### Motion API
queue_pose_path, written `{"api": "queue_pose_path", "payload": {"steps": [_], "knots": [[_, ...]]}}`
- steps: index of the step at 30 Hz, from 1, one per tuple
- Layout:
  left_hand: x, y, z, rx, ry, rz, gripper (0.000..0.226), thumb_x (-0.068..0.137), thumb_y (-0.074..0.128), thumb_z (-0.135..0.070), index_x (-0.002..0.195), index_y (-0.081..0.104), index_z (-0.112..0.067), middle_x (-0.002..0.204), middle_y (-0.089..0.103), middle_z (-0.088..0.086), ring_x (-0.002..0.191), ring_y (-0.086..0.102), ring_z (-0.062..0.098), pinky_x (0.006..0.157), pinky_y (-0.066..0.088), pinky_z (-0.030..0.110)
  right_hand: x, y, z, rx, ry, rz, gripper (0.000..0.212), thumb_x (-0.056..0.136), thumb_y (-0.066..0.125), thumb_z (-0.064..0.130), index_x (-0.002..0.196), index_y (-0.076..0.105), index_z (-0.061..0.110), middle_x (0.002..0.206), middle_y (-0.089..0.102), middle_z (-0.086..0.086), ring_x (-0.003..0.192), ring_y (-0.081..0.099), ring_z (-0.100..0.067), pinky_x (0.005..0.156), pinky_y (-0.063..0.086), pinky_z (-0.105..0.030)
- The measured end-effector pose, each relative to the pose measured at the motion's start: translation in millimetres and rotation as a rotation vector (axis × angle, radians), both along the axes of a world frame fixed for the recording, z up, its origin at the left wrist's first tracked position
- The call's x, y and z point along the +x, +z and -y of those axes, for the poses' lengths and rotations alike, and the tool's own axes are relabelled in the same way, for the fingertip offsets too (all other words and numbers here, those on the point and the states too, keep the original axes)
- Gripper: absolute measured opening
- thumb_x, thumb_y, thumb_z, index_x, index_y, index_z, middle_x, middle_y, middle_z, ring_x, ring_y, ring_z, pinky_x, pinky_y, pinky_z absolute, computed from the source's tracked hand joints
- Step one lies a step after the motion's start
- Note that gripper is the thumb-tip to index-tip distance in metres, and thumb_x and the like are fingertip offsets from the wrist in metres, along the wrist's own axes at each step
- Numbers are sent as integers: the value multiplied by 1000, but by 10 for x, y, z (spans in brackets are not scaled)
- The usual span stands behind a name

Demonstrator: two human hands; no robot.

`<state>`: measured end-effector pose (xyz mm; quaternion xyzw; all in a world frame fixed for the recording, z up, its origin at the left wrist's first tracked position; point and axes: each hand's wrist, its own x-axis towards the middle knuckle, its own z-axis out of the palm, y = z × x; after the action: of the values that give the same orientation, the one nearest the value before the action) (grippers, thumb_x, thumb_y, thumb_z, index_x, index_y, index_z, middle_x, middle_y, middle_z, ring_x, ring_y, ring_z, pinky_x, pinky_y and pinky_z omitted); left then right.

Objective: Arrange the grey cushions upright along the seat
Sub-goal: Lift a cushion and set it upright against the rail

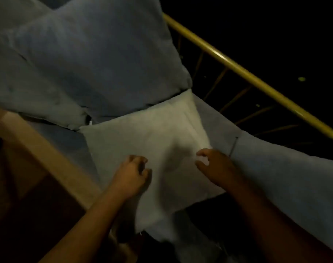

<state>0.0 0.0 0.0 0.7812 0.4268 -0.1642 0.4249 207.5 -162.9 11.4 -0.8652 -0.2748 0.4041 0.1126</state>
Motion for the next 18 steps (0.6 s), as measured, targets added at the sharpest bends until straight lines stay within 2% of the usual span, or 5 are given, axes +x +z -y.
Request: {"api": "queue_pose_path", "payload": {"steps": [4, 6, 9, 12, 18], "knots": [[-342, -325, -371, 175, 222, -96, 56, 80, 64, -40, 130, 43, -25, 137, 35, 15, 126, 36, 40, 107, 30, 46, 159, -411, -433, 29, -127, -6, 61, 82, 65, 43, 137, 46, 22, 141, 43, -13, 125, 46, -34, 105, 39, -45], [-488, -501, -451, 88, 469, -93, 77, 70, 73, -50, 133, 34, -32, 146, 27, 13, 131, 32, 38, 108, 31, 48, 217, -624, -561, 39, -266, 5, 72, 78, 62, 58, 140, 39, 31, 145, 40, -11, 129, 43, -37, 105, 39, -51], [-621, -730, -483, -95, 797, 63, 98, 62, 80, -48, 140, 23, -28, 142, 38, 11, 126, 43, 31, 103, 38, 41, 281, -842, -621, 28, -375, -3, 85, 70, 60, 72, 142, 25, 45, 151, 32, -7, 134, 34, -38, 107, 34, -54], [-611, -808, -411, -245, 982, 140, 76, 77, 73, -26, 138, 28, -18, 126, 49, 4, 114, 51, 25, 93, 41, 34, 276, -838, -638, 97, -482, -117, 102, 66, 64, 69, 148, 13, 39, 154, 29, -8, 135, 35, -34, 107, 36, -46], [-592, -684, -317, -262, 1021, 236, 77, 75, 73, -32, 140, 32, -19, 123, 51, -1, 108, 53, 19, 91, 41, 31, 171, -627, -550, 94, -454, -94, 110, 60, 72, 67, 147, 10, 42, 148, 36, -10, 129, 44, -34, 102, 42, -45]]}}
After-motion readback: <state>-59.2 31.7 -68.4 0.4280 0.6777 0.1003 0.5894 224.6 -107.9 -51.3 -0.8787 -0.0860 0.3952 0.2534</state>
